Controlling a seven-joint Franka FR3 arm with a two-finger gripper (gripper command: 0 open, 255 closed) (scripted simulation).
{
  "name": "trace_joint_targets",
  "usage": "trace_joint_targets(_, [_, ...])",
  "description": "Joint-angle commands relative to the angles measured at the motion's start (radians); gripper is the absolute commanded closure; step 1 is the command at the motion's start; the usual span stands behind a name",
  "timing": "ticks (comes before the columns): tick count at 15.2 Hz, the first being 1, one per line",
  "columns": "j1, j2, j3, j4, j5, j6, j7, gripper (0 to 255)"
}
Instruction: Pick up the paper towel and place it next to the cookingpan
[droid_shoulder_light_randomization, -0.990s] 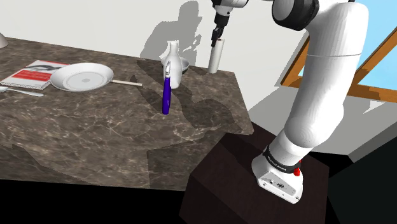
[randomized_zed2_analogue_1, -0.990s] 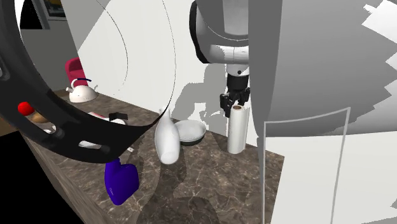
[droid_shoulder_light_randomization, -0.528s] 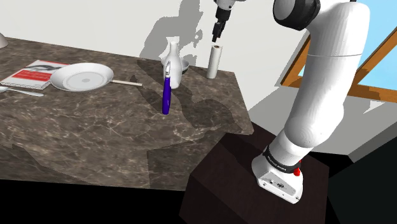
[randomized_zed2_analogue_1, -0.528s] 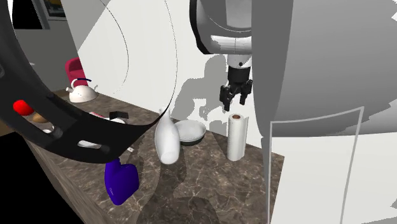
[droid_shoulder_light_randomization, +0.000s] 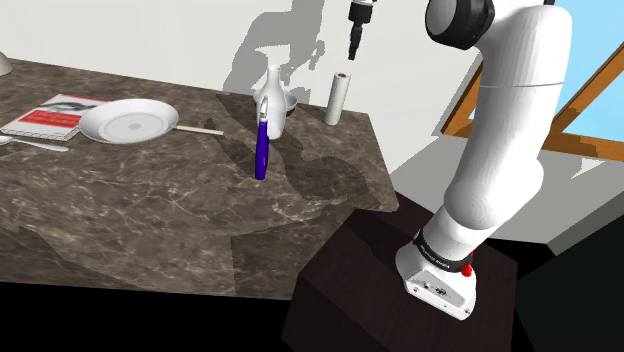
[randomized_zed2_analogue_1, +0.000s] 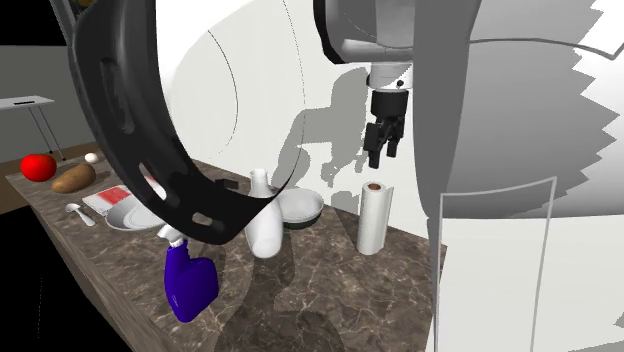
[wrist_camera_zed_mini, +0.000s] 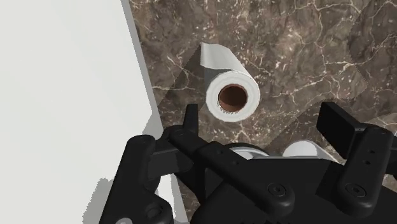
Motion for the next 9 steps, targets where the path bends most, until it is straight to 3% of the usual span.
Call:
trace_joint_targets(1, [0.002, -0.002, 0.001, -0.029, -0.002, 0.023, -0.006, 0])
trace_joint_targets(4, [0.007, -0.008, 0.001, -0.085, -0.003, 0.074, -0.007, 0])
trace_joint_targets(9, [0.007, -0.008, 0.001, -0.085, -0.003, 0.074, -0.007, 0])
